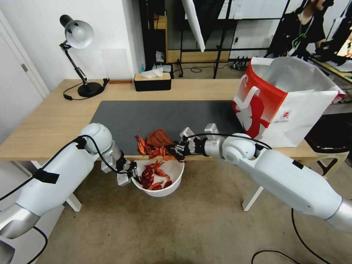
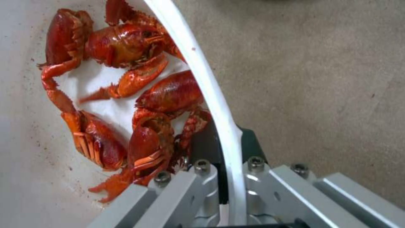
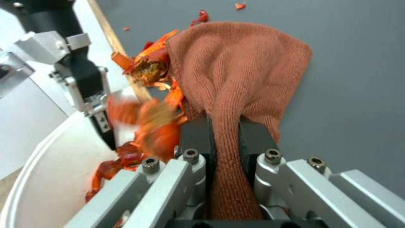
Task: Sweep shrimp from table into container with towel, then put container into takeout bag.
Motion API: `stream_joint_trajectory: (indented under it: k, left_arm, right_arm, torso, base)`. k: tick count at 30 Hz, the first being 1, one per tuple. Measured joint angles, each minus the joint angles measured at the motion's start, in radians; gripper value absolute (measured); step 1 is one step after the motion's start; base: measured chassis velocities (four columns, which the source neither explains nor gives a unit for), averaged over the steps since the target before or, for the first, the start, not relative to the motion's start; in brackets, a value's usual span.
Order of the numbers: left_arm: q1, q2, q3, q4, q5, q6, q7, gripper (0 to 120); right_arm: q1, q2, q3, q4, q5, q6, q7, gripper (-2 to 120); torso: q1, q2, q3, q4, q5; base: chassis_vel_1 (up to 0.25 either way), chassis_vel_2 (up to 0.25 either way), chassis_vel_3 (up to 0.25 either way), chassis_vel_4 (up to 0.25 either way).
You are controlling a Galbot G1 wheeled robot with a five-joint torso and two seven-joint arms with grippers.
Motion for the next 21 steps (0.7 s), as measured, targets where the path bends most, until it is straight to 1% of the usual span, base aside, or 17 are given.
stream_joint_trajectory:
  k: [11,21]
  left_arm:
    - [0.003,-0.001,-0.001,0.0,0.002,0.0,0.0,0]
    - [0.006,-0.004,-0.002,0.0,0.003,0.0,0.0,0]
  right_arm:
    - [-0.033,-0.044,0.02,0.064,0.015,-0.001,0.007,8]
    - [-0.068,-0.085,0.086,0.121,0.042,0.001,0.009,8]
  torso:
    - [0.0,0.0,0.0,0.0001,0.0]
    - [0.0,0.0,0.0,0.0,0.0]
  base:
    - [0.0,0.0,0.0,0.0]
    - [0.0,0.0,0.0,0.0]
